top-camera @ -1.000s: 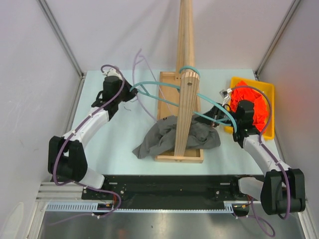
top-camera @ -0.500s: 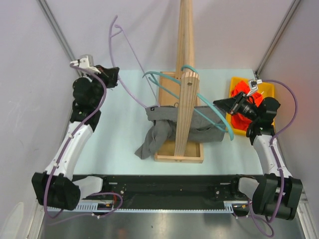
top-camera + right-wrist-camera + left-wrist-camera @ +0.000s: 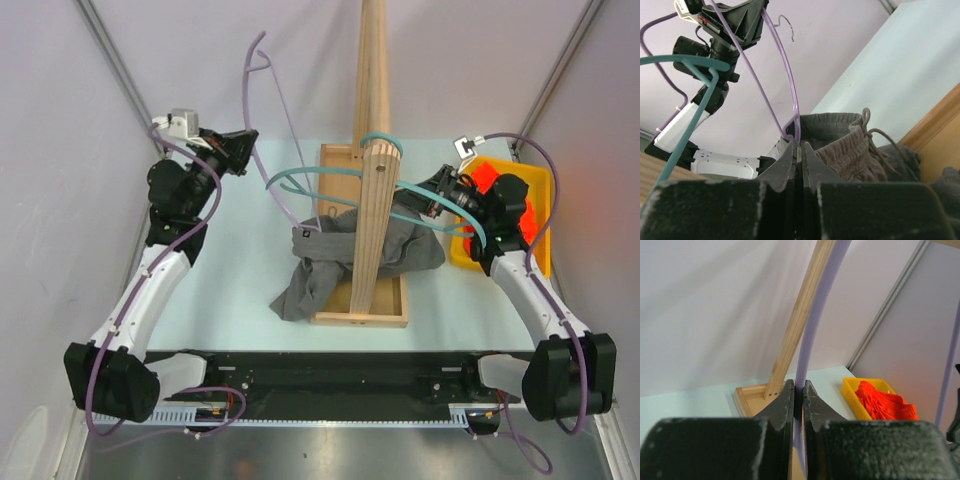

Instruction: Remove the shorts from the hanger

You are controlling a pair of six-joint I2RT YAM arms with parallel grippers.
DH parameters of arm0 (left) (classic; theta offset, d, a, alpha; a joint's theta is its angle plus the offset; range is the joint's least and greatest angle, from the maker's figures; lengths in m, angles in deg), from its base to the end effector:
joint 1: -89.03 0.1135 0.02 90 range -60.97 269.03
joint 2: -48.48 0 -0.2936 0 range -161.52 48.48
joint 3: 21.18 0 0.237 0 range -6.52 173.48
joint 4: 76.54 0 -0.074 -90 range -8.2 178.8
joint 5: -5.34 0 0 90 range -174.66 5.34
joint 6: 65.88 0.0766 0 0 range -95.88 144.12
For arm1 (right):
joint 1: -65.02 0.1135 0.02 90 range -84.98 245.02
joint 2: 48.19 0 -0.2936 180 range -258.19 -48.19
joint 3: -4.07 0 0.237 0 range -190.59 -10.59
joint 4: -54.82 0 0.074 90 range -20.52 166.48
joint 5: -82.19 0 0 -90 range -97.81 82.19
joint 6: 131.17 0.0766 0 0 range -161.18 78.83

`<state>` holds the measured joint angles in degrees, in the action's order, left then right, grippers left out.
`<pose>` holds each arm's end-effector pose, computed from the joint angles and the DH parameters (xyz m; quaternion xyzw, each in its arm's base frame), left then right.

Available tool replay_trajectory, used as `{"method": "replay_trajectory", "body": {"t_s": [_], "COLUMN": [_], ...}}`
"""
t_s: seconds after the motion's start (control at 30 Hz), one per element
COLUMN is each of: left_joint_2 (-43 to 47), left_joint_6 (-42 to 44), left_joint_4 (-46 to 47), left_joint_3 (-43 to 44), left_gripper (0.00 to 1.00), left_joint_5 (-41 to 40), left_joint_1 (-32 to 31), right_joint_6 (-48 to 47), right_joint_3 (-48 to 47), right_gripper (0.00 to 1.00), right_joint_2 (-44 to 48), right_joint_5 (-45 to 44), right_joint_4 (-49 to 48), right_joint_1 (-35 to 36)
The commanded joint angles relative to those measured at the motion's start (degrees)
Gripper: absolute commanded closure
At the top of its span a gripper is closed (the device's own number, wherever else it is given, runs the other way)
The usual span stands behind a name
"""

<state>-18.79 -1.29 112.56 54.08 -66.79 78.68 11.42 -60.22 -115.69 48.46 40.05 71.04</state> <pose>0.2729 -0.0737 0.4604 0.0469 0.5983 -0.3318 0.7279 0.2503 0.0905 0.3948 -0.1151 0.6566 0.5944 0.4498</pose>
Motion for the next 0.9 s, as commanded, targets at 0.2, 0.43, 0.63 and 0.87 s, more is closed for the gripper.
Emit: {"method": "replay_trajectory", "body": {"t_s": [0.2,0.43,0.63,0.87], "left_joint_2": [-1.12,2.84,3.98,5.92], "left_joint_6": [12.22,25.20,30.07,26.21], "left_joint_4": [-10.14,-8.83,-10.14,-16.10], "left_joint_3": [10.41,10.59,10.77,12.08], "left_gripper": [1.00,1.00,1.00,1.00], "left_joint_5": [-14.42,-35.86,-40.54,-51.07], "left_joint_1": [-10.13,-13.29,-13.56,-13.64], "right_joint_6": [-0.92,-10.75,-13.49,-10.68], "right_joint_3": [-8.29,-9.26,-9.26,-10.40], "right_gripper": [1.00,1.00,1.00,1.00], "right_joint_2": [-5.09,0.26,3.17,5.10], "right_joint_5": [-2.39,-5.20,-5.91,-2.66], "right_joint_4": [-0.28,13.33,18.27,16.95], "right_joint_1": [8.39,6.29,1.63,-8.57]}}
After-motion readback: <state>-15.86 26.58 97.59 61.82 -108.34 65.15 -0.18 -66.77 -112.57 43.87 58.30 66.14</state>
